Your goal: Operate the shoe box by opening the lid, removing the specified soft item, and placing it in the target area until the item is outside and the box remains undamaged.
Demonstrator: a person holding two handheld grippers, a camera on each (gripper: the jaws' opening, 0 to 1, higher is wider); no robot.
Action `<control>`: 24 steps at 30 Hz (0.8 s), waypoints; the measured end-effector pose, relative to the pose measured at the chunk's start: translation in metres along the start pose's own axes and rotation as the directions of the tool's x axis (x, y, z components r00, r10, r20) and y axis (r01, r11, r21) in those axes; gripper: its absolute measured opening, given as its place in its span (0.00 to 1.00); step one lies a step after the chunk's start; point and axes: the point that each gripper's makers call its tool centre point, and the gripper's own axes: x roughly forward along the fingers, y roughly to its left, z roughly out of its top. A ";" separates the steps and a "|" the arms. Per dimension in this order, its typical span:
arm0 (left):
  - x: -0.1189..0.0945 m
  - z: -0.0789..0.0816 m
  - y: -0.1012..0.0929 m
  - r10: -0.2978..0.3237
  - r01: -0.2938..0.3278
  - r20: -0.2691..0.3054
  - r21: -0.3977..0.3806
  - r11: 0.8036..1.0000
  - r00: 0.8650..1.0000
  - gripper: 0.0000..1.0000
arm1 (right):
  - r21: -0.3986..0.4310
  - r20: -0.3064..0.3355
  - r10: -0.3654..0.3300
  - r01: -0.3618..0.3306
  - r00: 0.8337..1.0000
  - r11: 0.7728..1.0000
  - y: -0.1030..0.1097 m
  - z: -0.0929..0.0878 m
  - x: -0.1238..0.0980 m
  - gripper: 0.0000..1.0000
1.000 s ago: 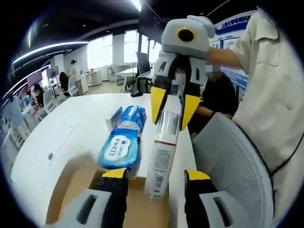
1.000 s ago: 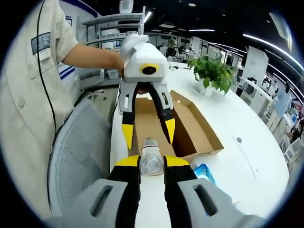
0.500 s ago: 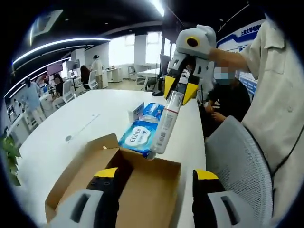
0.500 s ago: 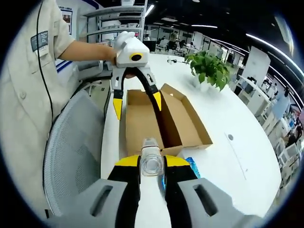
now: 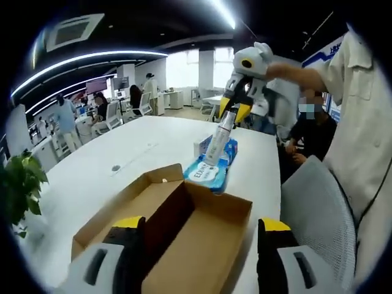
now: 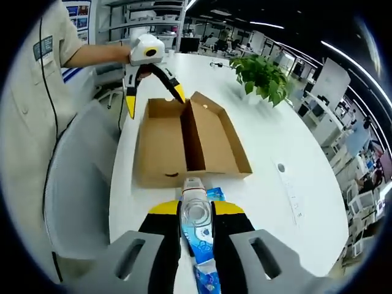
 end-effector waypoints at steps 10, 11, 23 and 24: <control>-0.024 -0.017 0.010 0.090 -0.089 0.016 -0.077 0.993 0.996 0.79 | -0.016 -0.081 -0.017 0.016 0.997 1.000 -0.039 -0.015 0.007 0.15; -0.026 -0.018 0.011 0.097 -0.095 0.019 -0.083 0.992 0.995 0.79 | -0.017 -0.088 -0.017 0.015 0.996 1.000 -0.041 -0.017 0.009 0.15; -0.048 -0.035 0.019 0.180 -0.173 0.033 -0.153 0.973 0.983 0.81 | -0.040 -0.246 -0.004 -0.006 0.969 0.999 -0.070 -0.048 0.044 0.16; -0.050 -0.036 0.019 0.187 -0.179 0.035 -0.159 0.971 0.982 0.81 | -0.041 -0.260 -0.005 -0.006 0.966 0.999 -0.073 -0.050 0.047 0.16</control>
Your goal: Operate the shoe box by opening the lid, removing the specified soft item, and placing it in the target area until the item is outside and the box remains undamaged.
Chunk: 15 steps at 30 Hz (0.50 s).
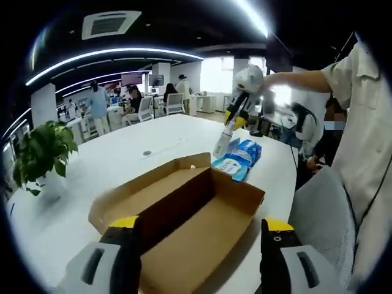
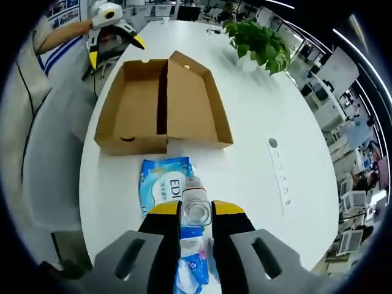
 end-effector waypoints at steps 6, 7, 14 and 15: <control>-0.010 -0.003 0.005 0.031 -0.031 0.010 -0.020 0.999 0.999 0.82 | -0.008 -0.068 0.007 -0.007 0.998 1.000 -0.014 -0.006 0.011 0.16; -0.012 -0.003 0.006 0.038 -0.038 0.012 -0.023 0.999 0.999 0.82 | -0.009 -0.084 0.009 -0.010 0.996 1.000 -0.017 -0.007 0.013 0.16; -0.022 -0.004 0.012 0.080 -0.078 0.030 -0.059 0.995 0.996 0.83 | -0.046 -0.162 0.030 -0.038 0.986 0.998 -0.024 -0.014 0.027 0.16; -0.022 -0.005 0.012 0.084 -0.082 0.030 -0.062 0.995 0.996 0.83 | -0.041 -0.179 0.037 -0.045 0.983 0.998 -0.024 -0.015 0.030 0.16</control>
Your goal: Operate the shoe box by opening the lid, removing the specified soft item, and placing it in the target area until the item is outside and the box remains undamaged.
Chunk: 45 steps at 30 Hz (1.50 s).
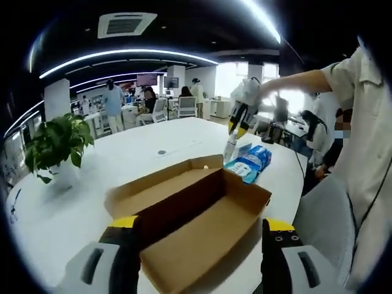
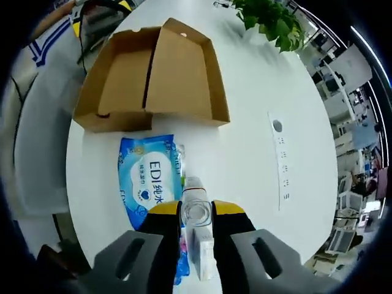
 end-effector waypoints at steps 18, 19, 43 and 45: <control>-0.012 -0.019 0.003 0.046 -0.046 -0.014 -0.060 0.997 0.999 0.81 | -0.036 -0.088 0.038 -0.041 0.995 0.999 -0.003 0.002 0.027 0.16; -0.012 -0.020 0.004 0.048 -0.049 -0.015 -0.063 0.997 0.999 0.81 | -0.052 -0.089 0.038 -0.043 0.995 0.998 -0.003 0.002 0.029 0.16; -0.011 -0.038 0.008 0.084 -0.088 -0.047 -0.090 0.992 0.995 0.77 | -0.091 -0.062 0.013 -0.019 0.998 0.996 -0.012 0.011 0.030 0.21; -0.012 -0.041 0.010 0.096 -0.101 -0.057 -0.089 0.991 0.994 0.75 | -0.090 -0.057 0.010 -0.015 0.998 0.996 -0.012 0.012 0.028 0.22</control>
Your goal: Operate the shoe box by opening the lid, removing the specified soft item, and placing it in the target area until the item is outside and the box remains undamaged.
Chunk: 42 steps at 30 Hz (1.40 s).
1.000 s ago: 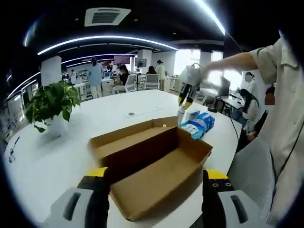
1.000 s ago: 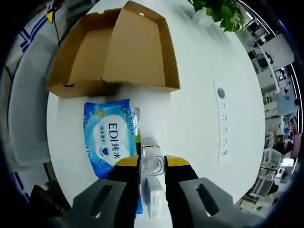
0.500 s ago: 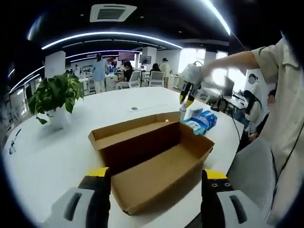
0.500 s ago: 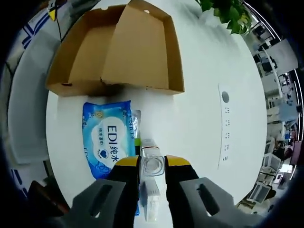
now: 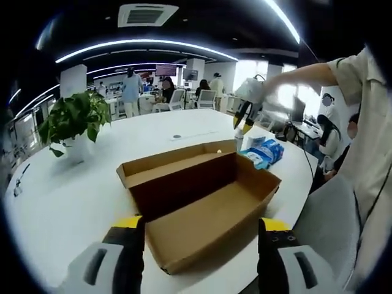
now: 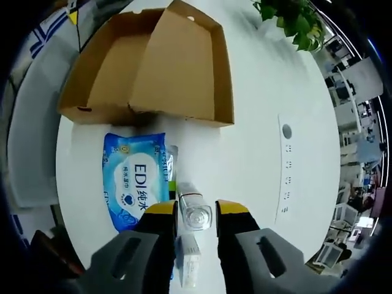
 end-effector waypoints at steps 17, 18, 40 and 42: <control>-0.006 -0.016 0.026 0.138 -0.137 -0.064 0.011 0.990 0.988 0.45 | 0.107 0.107 -0.052 0.041 0.993 0.993 -0.005 0.026 -0.019 0.24; -0.006 -0.017 0.027 0.142 -0.142 -0.070 0.010 0.990 0.987 0.44 | 0.113 0.113 -0.055 0.042 0.992 0.993 -0.006 0.028 -0.019 0.24; -0.005 -0.049 0.046 0.238 -0.258 -0.151 -0.127 0.958 0.959 0.25 | 0.468 0.241 -0.176 0.044 0.954 0.882 -0.030 0.075 0.007 0.22; -0.005 -0.051 0.047 0.241 -0.263 -0.155 -0.143 0.954 0.958 0.23 | 0.514 0.253 -0.190 0.035 0.949 0.857 -0.032 0.078 0.013 0.22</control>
